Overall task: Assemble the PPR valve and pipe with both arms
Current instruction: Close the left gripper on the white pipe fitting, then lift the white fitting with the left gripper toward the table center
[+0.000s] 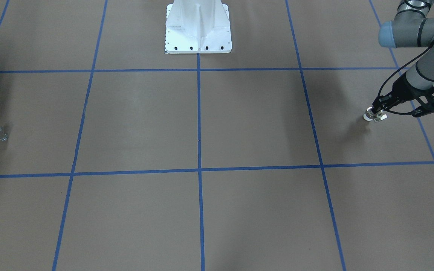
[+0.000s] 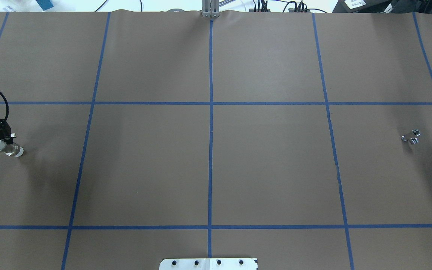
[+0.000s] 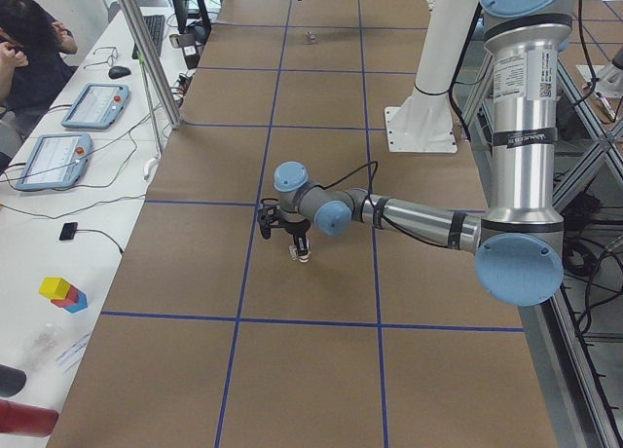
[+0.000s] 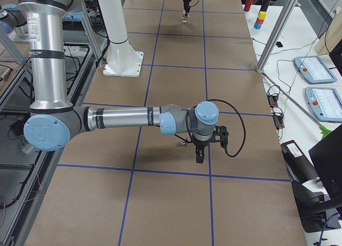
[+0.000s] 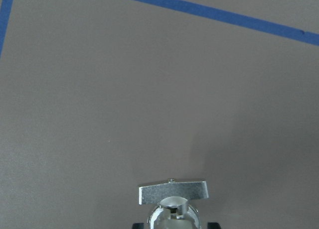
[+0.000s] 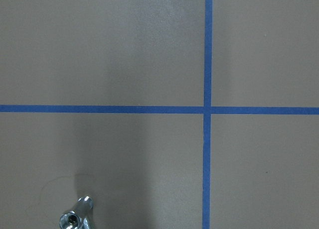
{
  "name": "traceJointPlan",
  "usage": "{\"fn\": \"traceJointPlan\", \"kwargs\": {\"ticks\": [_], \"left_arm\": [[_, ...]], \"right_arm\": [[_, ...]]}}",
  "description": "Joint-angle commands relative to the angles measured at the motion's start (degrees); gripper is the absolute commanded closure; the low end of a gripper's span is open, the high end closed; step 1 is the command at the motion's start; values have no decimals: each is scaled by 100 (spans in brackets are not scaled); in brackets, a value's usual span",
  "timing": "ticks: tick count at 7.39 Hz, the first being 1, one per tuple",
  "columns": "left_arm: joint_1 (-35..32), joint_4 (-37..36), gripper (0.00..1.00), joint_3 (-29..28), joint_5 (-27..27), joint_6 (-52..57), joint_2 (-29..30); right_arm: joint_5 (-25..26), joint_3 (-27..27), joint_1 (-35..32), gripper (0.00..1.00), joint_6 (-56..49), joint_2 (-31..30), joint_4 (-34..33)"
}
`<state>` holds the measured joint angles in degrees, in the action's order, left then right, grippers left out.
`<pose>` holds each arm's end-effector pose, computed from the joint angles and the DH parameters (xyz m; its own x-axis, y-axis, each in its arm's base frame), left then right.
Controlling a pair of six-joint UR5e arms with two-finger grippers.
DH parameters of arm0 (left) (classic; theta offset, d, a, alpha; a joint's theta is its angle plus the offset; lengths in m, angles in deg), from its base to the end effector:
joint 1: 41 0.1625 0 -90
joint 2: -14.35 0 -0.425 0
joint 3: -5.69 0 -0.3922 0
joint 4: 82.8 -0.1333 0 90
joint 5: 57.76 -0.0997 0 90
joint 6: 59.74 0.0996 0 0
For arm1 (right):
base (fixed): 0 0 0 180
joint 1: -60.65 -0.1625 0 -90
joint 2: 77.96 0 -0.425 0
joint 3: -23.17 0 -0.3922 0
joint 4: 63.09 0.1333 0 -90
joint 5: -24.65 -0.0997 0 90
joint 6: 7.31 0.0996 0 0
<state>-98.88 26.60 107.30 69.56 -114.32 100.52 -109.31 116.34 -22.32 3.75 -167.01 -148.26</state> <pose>0.1962 -0.4496 0.5584 0.6905 -0.2330 -0.6848 0.1548 0.9724 -0.1748 0.0015 -0.5119 0.6146 0.7114 -0.0036 0.7028 -0.0159 0.9997 0.0211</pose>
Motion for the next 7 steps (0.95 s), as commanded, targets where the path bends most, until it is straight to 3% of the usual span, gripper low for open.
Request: {"fn": "traceJointPlan", "kwargs": {"ticks": [1, 5, 6, 7], "left_arm": [[4, -616, 100, 393, 21, 0, 153], [66, -3612, 100, 352, -14, -9, 2749], [249, -4167, 100, 212, -14, -18, 3339], [355, -4181, 100, -172, -6, -261, 3789]], "right_arm": [[-7, 0, 0, 0, 10, 11, 9], [19, 88, 0, 0, 239, -6, 17], [19, 70, 0, 0, 239, 2, 17], [19, 79, 0, 0, 230, 11, 17]]}}
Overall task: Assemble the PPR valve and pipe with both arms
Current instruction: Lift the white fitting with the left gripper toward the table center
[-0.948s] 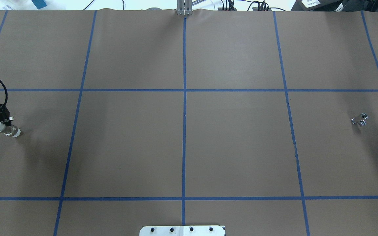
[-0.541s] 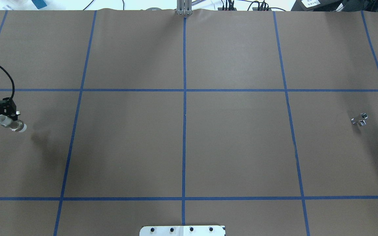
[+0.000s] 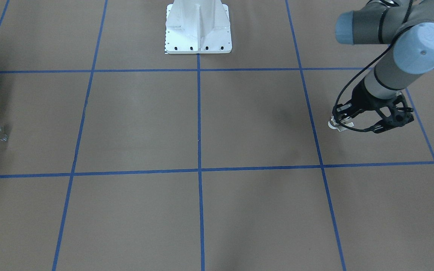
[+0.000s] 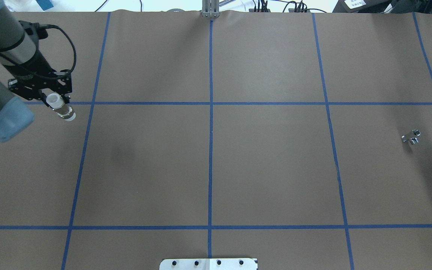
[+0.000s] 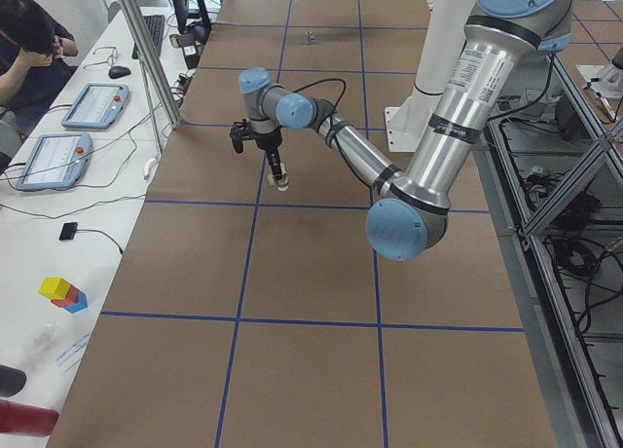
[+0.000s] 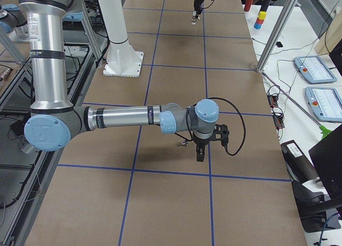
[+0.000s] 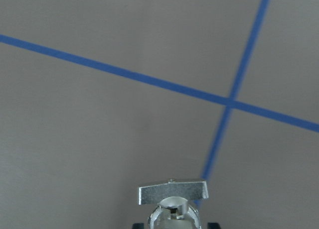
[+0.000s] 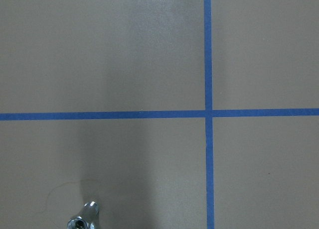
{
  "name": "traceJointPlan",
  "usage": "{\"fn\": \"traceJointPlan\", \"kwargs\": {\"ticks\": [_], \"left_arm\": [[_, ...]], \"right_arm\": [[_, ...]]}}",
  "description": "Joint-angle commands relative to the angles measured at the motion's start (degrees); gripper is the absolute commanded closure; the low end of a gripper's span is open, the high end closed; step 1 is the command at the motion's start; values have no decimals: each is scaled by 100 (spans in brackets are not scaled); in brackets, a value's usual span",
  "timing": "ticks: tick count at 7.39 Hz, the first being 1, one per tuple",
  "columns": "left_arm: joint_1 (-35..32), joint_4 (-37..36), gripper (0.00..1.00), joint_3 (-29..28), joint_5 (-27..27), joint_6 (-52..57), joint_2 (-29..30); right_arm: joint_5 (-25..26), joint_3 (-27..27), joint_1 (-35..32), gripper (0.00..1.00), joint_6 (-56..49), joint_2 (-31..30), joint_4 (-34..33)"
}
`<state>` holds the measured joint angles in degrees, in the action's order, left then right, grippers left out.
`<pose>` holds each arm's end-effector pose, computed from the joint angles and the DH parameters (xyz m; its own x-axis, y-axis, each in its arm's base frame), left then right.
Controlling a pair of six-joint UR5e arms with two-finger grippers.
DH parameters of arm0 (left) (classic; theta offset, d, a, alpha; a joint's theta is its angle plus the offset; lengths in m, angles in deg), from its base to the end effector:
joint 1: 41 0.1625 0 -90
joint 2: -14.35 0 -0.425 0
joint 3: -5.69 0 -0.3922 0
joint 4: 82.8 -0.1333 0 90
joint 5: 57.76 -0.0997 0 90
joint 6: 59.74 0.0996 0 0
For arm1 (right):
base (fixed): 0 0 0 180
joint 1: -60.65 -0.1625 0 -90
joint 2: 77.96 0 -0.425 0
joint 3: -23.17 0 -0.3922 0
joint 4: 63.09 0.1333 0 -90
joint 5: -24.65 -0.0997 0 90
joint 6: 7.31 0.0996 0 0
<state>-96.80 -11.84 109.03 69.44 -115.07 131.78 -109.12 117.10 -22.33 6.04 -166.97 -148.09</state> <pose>0.2851 -0.5496 0.3204 0.7326 -0.2719 -0.6240 0.1413 0.9575 -0.2513 0.0017 -0.5128 0.6075 0.7110 0.0248 0.7028 -0.0450 0.9989 0.0103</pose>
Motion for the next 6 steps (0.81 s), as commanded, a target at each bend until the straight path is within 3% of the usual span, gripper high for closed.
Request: {"fn": "traceJointPlan", "kwargs": {"ticks": [1, 2, 4, 5, 6], "left_arm": [[305, -233, 100, -932, 15, -580, 1259], [437, -162, 100, -1451, 15, -740, 1761], [745, 1089, 100, -2803, 15, -1696, 2562], [938, 1174, 100, -3419, -115, -1778, 3045], [1053, 1192, 100, -3608, -282, -1866, 3293]], "right_arm": [[0, 2, 9, 0, 9, 42, -9], [-26, 2, 9, 0, 18, 51, -9], [-35, -6, 35, 0, 26, 174, -9], [-9, -6, 44, 0, 9, 182, 0], [9, -6, 35, 0, 0, 174, 0]]}}
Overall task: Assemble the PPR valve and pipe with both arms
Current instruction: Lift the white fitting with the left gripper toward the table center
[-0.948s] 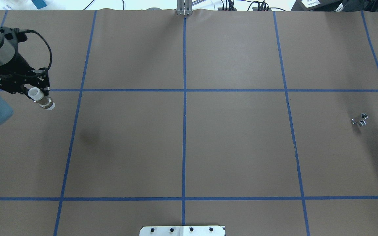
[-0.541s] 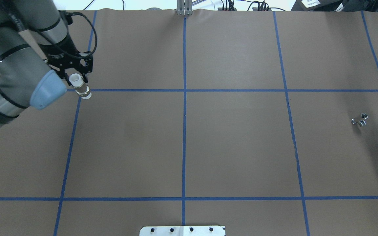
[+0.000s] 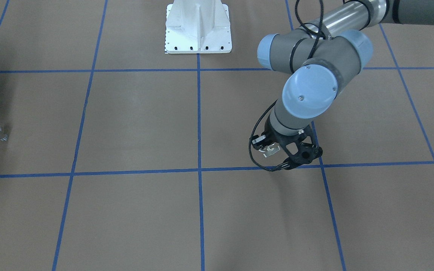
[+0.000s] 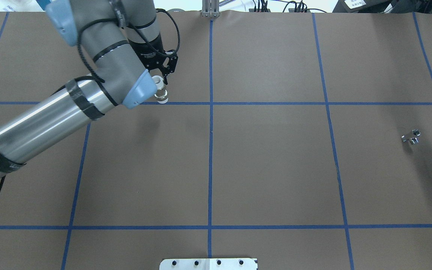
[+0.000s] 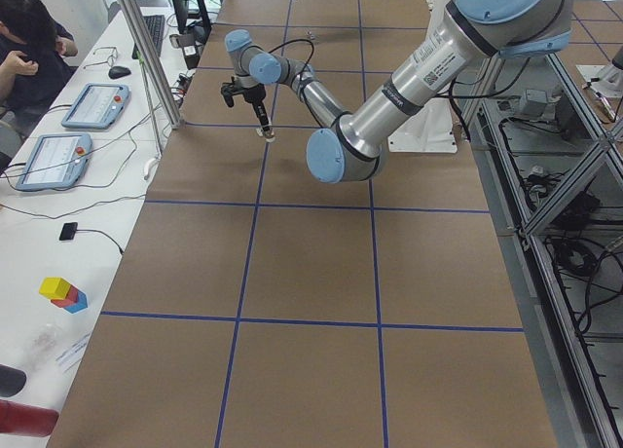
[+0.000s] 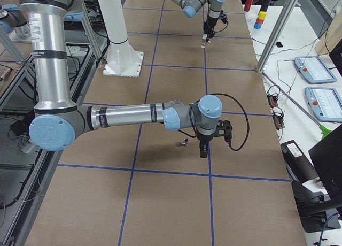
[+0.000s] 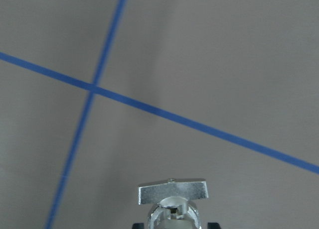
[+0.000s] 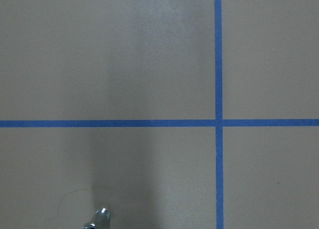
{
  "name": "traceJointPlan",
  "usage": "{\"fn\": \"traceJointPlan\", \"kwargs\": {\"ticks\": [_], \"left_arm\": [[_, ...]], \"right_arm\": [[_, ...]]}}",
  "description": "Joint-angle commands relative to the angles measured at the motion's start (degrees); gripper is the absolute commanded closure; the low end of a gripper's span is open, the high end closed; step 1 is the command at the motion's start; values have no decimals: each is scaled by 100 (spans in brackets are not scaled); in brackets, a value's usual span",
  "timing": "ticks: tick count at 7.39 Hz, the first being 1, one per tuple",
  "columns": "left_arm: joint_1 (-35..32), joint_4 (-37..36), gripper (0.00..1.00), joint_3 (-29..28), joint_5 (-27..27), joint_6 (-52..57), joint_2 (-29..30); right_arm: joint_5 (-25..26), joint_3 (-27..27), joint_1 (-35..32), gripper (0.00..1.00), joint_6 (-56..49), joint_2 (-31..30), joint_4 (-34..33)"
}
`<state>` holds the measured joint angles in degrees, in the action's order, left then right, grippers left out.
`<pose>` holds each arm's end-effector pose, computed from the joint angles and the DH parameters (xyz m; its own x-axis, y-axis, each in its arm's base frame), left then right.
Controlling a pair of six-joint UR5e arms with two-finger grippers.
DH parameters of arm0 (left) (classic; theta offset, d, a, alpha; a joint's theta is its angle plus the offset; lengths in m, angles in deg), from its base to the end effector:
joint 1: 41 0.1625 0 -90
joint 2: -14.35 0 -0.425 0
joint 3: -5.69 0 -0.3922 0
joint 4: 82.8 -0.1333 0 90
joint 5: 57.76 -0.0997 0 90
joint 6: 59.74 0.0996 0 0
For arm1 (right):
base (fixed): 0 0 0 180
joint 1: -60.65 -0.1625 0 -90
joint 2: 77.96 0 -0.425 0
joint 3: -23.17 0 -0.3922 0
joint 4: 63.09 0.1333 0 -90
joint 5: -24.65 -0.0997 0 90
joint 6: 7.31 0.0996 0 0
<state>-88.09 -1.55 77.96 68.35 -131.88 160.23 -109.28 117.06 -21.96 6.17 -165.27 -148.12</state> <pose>0.4809 -0.6269 0.1798 0.6856 -0.3737 -0.6247 0.1938 0.9209 -0.3381 -0.0034 -0.5255 0.5924 0.7065 0.0024 0.7077 -0.0398 0.9986 0.0363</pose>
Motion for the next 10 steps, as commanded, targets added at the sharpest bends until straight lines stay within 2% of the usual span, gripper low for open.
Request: {"fn": "traceJointPlan", "kwargs": {"ticks": [1, 2, 3, 4, 10], "left_arm": [[261, 224, 100, -816, -192, -325, 754], [375, 373, 100, -1237, -193, -518, 1079], [472, 574, 100, -1328, -245, -598, 1091], [629, 663, 100, -1434, -559, -625, 1100], [797, 1155, 100, -1584, -606, -660, 1074]], "right_arm": [[42, -2, 8, 0, -47, 4, 12], [68, 6, 8, 0, -65, 4, 12], [77, 6, 8, 0, -65, 4, 12], [77, -2, 8, 0, -65, 4, 12], [95, -29, 8, 0, -56, 13, 4]]}}
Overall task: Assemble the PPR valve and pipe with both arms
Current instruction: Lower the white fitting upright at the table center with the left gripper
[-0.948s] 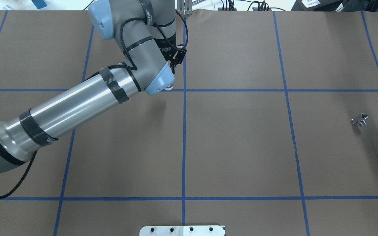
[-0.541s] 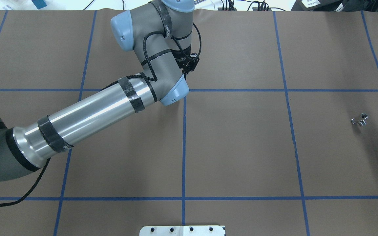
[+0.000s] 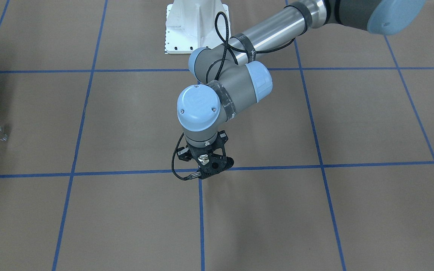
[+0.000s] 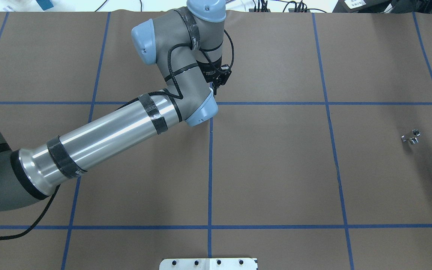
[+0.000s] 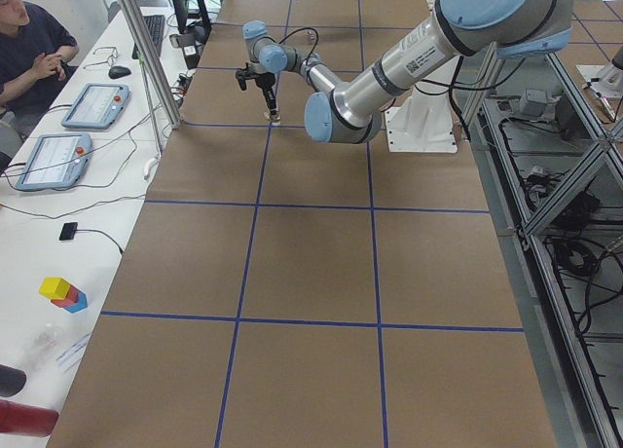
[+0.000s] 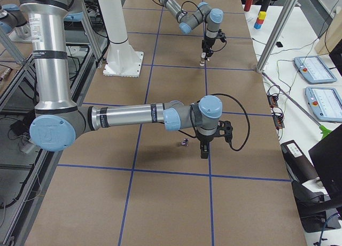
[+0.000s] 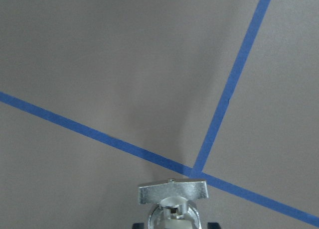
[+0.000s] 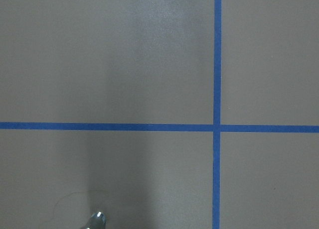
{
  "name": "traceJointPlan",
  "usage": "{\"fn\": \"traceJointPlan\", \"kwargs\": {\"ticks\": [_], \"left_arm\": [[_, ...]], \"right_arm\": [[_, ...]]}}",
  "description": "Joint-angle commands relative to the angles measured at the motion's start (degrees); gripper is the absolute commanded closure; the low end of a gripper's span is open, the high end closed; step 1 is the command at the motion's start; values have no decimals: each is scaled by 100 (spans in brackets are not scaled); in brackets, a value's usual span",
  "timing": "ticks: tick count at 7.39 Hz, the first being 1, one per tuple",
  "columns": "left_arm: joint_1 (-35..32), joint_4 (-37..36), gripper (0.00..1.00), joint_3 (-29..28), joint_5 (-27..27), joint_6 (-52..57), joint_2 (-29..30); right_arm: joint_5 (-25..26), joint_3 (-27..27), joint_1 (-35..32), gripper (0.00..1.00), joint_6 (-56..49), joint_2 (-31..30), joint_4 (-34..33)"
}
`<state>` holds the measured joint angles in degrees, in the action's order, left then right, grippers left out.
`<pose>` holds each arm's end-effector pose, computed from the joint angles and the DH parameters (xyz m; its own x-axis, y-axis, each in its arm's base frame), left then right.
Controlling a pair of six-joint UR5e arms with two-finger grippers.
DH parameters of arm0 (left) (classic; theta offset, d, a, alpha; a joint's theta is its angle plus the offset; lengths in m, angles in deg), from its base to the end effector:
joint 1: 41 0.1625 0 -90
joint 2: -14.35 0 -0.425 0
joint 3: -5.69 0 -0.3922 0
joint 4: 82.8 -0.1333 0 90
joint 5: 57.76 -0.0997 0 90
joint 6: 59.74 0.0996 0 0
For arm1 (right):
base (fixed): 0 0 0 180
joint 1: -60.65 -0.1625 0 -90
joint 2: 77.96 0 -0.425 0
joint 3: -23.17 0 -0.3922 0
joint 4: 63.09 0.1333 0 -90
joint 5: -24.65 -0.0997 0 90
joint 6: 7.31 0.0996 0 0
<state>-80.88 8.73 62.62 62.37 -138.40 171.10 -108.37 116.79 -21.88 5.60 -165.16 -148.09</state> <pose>0.5973 -0.6076 0.1257 0.6801 -0.3467 -0.6460 0.2027 0.9357 -0.2887 -0.0032 -0.5267 0.5948 0.7179 -0.0061 0.6961 -0.0338 0.9985 0.0436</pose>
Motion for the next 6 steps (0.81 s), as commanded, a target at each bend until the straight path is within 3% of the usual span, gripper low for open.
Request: {"fn": "traceJointPlan", "kwargs": {"ticks": [1, 6], "left_arm": [[77, 128, 100, -94, -7, -17, -5], [95, 137, 100, -95, -7, -17, -22]], "right_arm": [[4, -2, 0, 0, 0, 2, 0], [74, -20, 18, 0, 0, 37, 0]]}}
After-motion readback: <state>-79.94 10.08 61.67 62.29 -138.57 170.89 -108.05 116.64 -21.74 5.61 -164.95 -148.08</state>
